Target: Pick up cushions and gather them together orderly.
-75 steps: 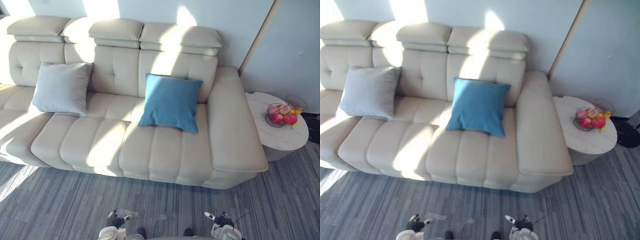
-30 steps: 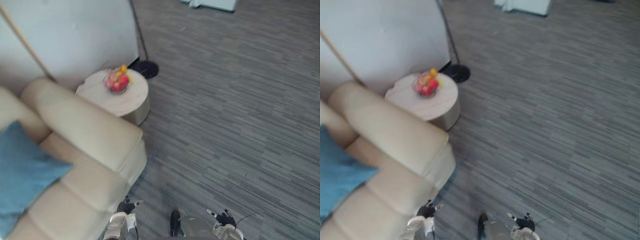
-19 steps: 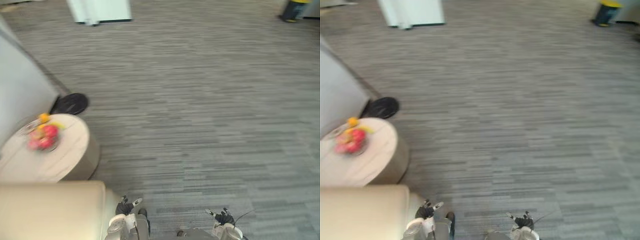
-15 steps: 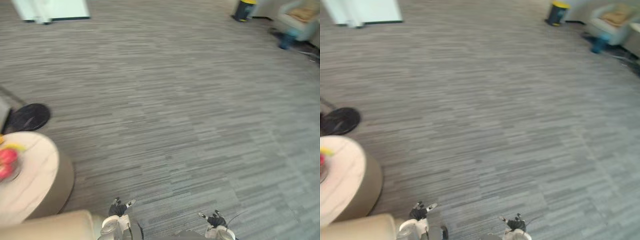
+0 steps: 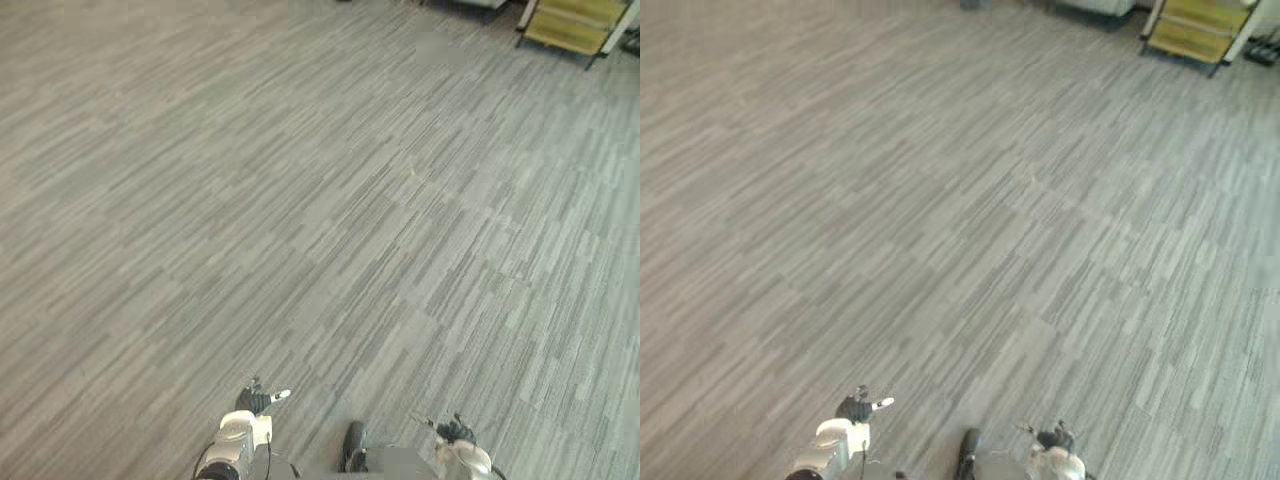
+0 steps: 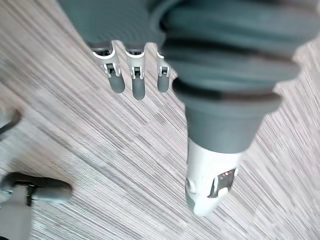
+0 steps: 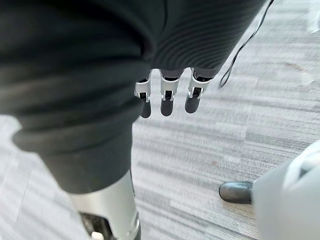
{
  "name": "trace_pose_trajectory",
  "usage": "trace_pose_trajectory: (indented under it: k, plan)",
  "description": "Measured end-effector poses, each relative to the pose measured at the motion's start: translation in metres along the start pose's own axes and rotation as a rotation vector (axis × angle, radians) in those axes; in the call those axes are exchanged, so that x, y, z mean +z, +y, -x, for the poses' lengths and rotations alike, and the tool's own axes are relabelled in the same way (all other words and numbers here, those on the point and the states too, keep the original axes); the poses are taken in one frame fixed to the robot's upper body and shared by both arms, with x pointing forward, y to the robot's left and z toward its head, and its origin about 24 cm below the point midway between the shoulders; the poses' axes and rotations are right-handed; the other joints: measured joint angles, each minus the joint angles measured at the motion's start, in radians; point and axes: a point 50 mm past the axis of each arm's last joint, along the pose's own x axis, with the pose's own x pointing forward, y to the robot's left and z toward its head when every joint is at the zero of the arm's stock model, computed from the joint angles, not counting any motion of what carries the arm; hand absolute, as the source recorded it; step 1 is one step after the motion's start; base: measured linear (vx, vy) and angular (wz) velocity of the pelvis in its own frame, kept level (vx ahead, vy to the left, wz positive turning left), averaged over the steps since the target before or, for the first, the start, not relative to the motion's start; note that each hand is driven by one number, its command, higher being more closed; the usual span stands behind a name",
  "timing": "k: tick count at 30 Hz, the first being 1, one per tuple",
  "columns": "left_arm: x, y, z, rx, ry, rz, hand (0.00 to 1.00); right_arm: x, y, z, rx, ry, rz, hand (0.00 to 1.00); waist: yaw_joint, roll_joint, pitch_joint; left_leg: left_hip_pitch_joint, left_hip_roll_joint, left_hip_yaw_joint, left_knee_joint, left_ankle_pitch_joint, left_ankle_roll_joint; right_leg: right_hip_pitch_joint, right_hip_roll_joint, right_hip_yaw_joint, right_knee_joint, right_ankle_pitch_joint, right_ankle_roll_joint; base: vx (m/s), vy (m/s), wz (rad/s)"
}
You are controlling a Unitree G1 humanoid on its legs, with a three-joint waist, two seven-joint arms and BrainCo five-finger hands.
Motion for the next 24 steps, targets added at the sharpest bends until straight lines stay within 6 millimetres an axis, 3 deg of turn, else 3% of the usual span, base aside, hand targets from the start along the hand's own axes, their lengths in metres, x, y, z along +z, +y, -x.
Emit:
trace_pose_trajectory:
  k: [1, 2, 4, 6, 7, 8, 9, 10, 12, 14, 15, 16, 17, 19, 20, 22, 24]
  plan:
    - [-0.009, 0.000, 0.003, 0.000, 0.016, 0.009, 0.00, 0.003, 0.004, 0.000, 0.008, -0.009, -0.005, 0.00, 0.021, 0.006, 0.002, -0.053, -0.007, -0.066, 0.085, -0.059, -0.035, 0.019, 0.008, 0.059, 0.017, -0.035, -0.019, 0.28, 0.142, -1.35]
    - [-0.002, 0.003, 0.002, 0.004, -0.009, 0.000, 0.00, 0.006, 0.007, -0.001, 0.012, -0.015, -0.011, 0.00, 0.026, 0.004, 0.007, -0.105, -0.042, -0.122, 0.077, -0.098, -0.056, 0.032, 0.008, 0.101, 0.021, -0.046, -0.022, 0.24, 0.142, -1.33]
    - [-0.002, 0.007, 0.003, 0.014, -0.016, 0.002, 0.00, 0.006, 0.012, -0.001, 0.020, -0.009, -0.025, 0.00, 0.046, -0.010, 0.016, -0.158, -0.133, -0.199, -0.092, -0.140, -0.080, 0.053, -0.018, 0.188, 0.021, -0.055, -0.008, 0.28, 0.137, -1.33]
    - [-0.002, 0.008, 0.003, 0.019, -0.020, 0.003, 0.00, 0.009, 0.014, -0.001, 0.023, -0.014, -0.041, 0.00, 0.049, -0.014, 0.021, -0.171, -0.224, -0.260, -0.337, -0.133, -0.097, 0.080, -0.049, 0.257, 0.018, -0.079, 0.019, 0.32, 0.163, -1.15]
    - [-0.003, 0.007, 0.004, 0.017, -0.018, 0.005, 0.00, 0.008, 0.013, -0.001, 0.019, -0.010, -0.042, 0.00, 0.051, -0.012, 0.019, -0.170, -0.271, -0.305, -0.498, -0.100, -0.140, 0.084, -0.062, 0.297, 0.019, -0.099, 0.034, 0.37, 0.210, -1.02]
    - [-0.005, 0.007, 0.005, 0.016, -0.015, 0.010, 0.00, 0.008, 0.010, -0.001, 0.012, -0.012, -0.036, 0.00, 0.056, 0.001, 0.018, -0.158, -0.286, -0.340, -0.655, -0.053, -0.158, 0.097, -0.063, 0.339, 0.016, -0.120, 0.053, 0.52, 0.306, -1.11]
    - [-0.006, 0.008, 0.005, 0.018, -0.013, 0.013, 0.00, 0.008, 0.009, -0.002, 0.010, -0.011, -0.031, 0.00, 0.066, 0.005, 0.023, -0.153, -0.287, -0.347, -0.672, 0.033, -0.158, 0.117, -0.063, 0.373, 0.018, -0.136, 0.065, 0.62, 0.315, -1.05]
    - [-0.007, 0.011, 0.005, 0.027, -0.010, 0.014, 0.00, 0.005, 0.011, -0.001, 0.013, 0.000, -0.026, 0.00, 0.076, -0.010, 0.008, -0.135, -0.311, -0.324, -0.666, 0.053, -0.116, 0.130, -0.082, 0.420, 0.017, -0.153, 0.080, 0.68, 0.291, -0.72]
    - [-0.004, 0.014, 0.004, 0.033, -0.017, 0.021, 0.00, 0.002, 0.009, -0.001, 0.007, 0.008, -0.007, 0.00, 0.075, -0.040, -0.001, -0.149, -0.347, -0.296, -0.602, -0.029, -0.086, 0.121, -0.124, 0.467, 0.055, -0.163, 0.098, 0.56, 0.208, -0.29]
    - [-0.005, 0.016, 0.005, 0.039, -0.015, 0.025, 0.00, -0.001, 0.007, 0.000, 0.005, 0.020, -0.002, 0.00, 0.082, -0.053, -0.005, -0.102, -0.362, -0.251, -0.587, -0.082, -0.061, 0.079, -0.142, 0.506, 0.229, -0.192, 0.151, 0.48, 0.178, -0.35]
    - [-0.007, 0.017, 0.005, 0.042, -0.008, 0.023, 0.00, -0.002, 0.010, 0.001, 0.018, 0.014, 0.007, 0.00, 0.084, -0.058, -0.006, -0.037, -0.378, -0.234, -0.597, -0.118, -0.045, 0.009, -0.146, 0.506, 0.447, -0.183, 0.283, 0.42, 0.125, -0.51]
    - [-0.007, 0.016, 0.005, 0.040, -0.008, 0.023, 0.00, -0.001, 0.012, 0.001, 0.030, 0.008, 0.021, 0.00, 0.082, -0.057, -0.005, 0.004, -0.383, -0.224, -0.603, -0.141, -0.038, -0.050, -0.151, 0.496, 0.598, -0.165, 0.380, 0.52, 0.133, -0.55]
    - [-0.008, 0.015, 0.005, 0.036, -0.002, 0.020, 0.00, 0.001, 0.014, 0.001, 0.041, -0.004, 0.027, 0.00, 0.073, -0.055, -0.005, 0.067, -0.386, -0.220, -0.614, -0.164, -0.035, -0.130, -0.158, 0.469, 0.776, -0.168, 0.385, 0.62, 0.104, -0.38]
    - [-0.013, 0.009, 0.006, 0.010, 0.018, -0.013, 0.00, 0.006, 0.011, 0.000, 0.040, -0.015, 0.033, 0.00, 0.063, -0.045, -0.001, 0.194, -0.378, -0.223, -0.693, -0.170, -0.035, -0.224, -0.167, 0.372, 0.855, -0.209, 0.278, 0.63, 0.043, -0.23]
    - [-0.010, 0.004, 0.005, -0.004, 0.012, -0.021, 0.00, 0.008, 0.009, -0.001, 0.039, -0.022, 0.036, 0.00, 0.048, -0.034, 0.003, 0.263, -0.359, -0.221, -0.743, -0.170, -0.035, -0.268, -0.166, 0.303, 0.812, -0.233, 0.214, 0.43, -0.027, -0.07]
    - [-0.009, 0.002, 0.005, -0.011, 0.008, -0.023, 0.00, 0.012, 0.011, -0.002, 0.043, -0.034, 0.033, 0.00, 0.036, -0.024, 0.004, 0.333, -0.329, -0.208, -0.789, -0.170, -0.035, -0.359, -0.155, 0.244, 0.666, -0.230, 0.180, 0.55, -0.085, -0.07]
    - [-0.006, -0.002, 0.004, -0.028, 0.002, -0.051, 0.00, 0.022, 0.009, -0.004, 0.045, -0.064, 0.046, 0.00, 0.020, -0.017, 0.008, 0.376, -0.294, -0.203, -0.811, -0.170, -0.035, -0.446, -0.130, 0.248, 0.485, -0.144, 0.166, 0.57, -0.147, 0.01]
